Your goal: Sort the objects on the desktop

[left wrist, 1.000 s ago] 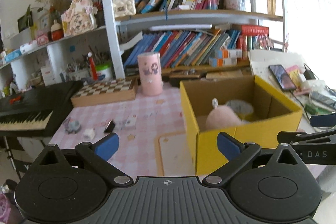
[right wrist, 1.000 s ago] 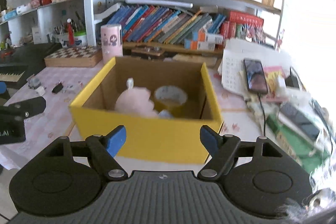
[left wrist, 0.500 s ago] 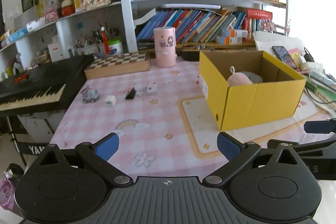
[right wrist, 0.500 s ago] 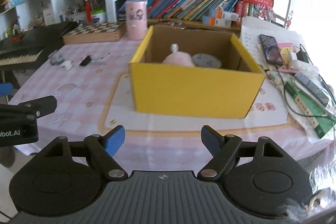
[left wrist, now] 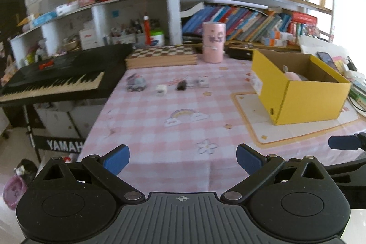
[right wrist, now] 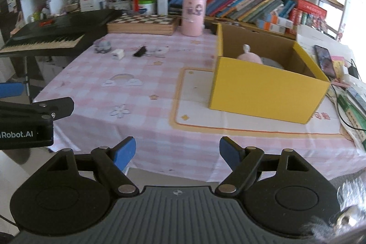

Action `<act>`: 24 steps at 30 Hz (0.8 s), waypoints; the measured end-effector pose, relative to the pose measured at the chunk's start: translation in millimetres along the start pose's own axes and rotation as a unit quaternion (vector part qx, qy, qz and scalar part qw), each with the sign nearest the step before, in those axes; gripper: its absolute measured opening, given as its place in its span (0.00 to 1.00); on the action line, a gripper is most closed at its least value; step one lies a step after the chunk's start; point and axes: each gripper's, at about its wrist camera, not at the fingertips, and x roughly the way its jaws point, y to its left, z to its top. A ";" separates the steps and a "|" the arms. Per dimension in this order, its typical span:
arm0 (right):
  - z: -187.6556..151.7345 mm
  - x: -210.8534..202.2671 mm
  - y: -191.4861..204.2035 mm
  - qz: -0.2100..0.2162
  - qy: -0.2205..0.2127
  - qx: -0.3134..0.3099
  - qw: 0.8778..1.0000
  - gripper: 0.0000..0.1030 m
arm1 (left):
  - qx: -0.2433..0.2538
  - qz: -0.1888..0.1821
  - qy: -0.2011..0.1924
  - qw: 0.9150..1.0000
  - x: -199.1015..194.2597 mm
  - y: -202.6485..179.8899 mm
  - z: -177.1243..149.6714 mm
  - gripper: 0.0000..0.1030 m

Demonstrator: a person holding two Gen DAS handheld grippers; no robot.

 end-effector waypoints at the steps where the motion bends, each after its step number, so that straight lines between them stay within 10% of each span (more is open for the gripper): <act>1: 0.3 -0.3 4.2 0.002 -0.001 -0.003 1.000 0.77 | -0.004 0.003 -0.001 1.000 -1.8 5.5 -1.3 0.98; 24: 26.3 19.2 66.4 0.026 -0.018 -0.049 0.998 0.67 | -0.029 0.017 -0.016 0.999 0.3 59.5 -4.3 0.98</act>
